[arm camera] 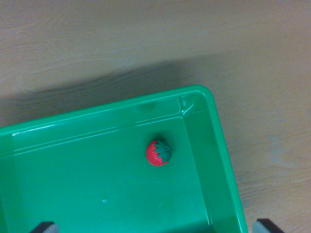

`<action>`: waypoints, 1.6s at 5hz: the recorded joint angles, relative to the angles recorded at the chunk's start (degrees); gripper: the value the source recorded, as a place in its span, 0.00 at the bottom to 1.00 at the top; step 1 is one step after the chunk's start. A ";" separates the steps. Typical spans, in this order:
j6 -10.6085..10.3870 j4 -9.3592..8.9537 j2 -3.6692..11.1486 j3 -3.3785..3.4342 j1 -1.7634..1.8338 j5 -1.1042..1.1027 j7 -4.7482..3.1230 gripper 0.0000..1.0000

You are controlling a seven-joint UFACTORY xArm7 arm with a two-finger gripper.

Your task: Pick fruit

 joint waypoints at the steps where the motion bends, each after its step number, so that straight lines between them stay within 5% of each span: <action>1: -0.52 -0.32 0.25 -0.02 0.03 -0.04 -0.01 0.00; 8: -3.91 -2.40 1.86 -0.19 0.20 -0.29 -0.05 0.00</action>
